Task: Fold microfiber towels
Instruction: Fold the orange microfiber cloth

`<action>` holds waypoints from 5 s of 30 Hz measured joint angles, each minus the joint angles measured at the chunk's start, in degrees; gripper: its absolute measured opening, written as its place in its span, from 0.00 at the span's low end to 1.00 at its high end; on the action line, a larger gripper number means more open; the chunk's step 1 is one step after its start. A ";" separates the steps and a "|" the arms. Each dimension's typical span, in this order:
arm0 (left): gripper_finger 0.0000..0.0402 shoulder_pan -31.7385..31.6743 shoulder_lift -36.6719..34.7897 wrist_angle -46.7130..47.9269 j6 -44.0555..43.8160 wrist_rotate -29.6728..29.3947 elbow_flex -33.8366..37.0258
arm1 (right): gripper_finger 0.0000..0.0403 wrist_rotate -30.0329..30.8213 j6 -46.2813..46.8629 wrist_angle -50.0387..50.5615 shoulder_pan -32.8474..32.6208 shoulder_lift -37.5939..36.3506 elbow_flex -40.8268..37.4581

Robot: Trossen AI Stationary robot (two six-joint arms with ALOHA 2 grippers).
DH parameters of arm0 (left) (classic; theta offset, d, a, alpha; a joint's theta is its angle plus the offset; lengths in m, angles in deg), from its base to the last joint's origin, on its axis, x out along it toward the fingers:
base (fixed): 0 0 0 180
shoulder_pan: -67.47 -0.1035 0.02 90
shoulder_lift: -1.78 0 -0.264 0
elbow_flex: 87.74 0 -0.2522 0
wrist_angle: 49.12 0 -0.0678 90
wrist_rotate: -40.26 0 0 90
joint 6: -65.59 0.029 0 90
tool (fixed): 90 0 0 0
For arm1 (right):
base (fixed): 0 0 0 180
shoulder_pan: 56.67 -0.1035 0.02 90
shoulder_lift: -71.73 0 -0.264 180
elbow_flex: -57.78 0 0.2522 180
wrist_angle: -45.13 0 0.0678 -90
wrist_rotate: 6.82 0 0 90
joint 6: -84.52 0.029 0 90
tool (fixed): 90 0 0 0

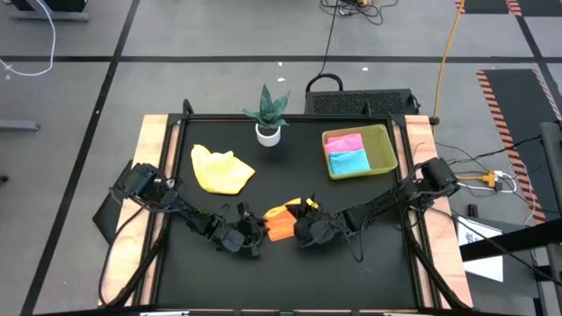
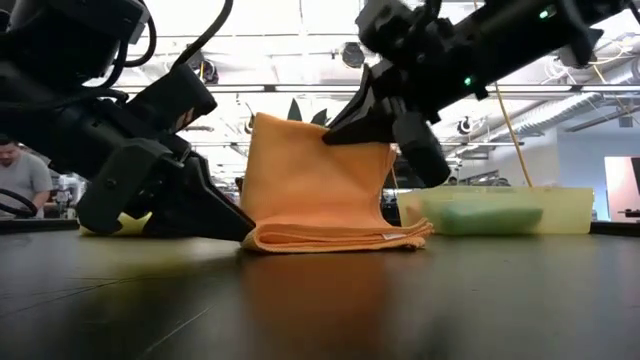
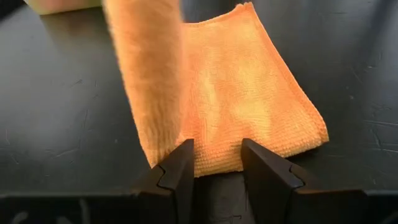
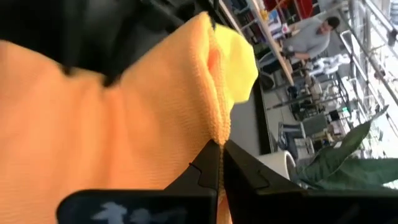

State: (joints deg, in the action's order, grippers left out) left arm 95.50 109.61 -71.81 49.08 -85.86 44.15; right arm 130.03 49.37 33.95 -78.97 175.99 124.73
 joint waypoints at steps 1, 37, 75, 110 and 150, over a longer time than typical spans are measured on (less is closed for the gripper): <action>0.33 0.03 0.00 -0.03 0.13 0.00 0.00 | 0.01 -0.07 -0.10 0.10 0.56 0.01 0.00; 0.33 -1.83 0.09 -4.23 -0.46 17.00 -0.02 | 0.01 6.91 -10.71 -6.03 2.73 4.22 -0.02; 0.33 -5.75 1.68 -14.29 2.49 -0.35 -1.46 | 0.01 4.22 -9.04 -6.56 -1.12 4.20 -0.04; 0.33 -7.58 10.22 -18.71 1.10 9.72 -1.64 | 0.01 3.89 -6.86 -5.81 6.45 4.17 -0.04; 0.33 3.51 -17.16 12.28 2.25 -3.04 -1.60 | 0.01 -21.88 7.93 5.11 4.25 4.15 -0.04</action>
State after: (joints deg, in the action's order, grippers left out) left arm 99.02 92.45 -59.52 51.33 -88.90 42.56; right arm 108.15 57.30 39.05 -74.72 180.15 124.69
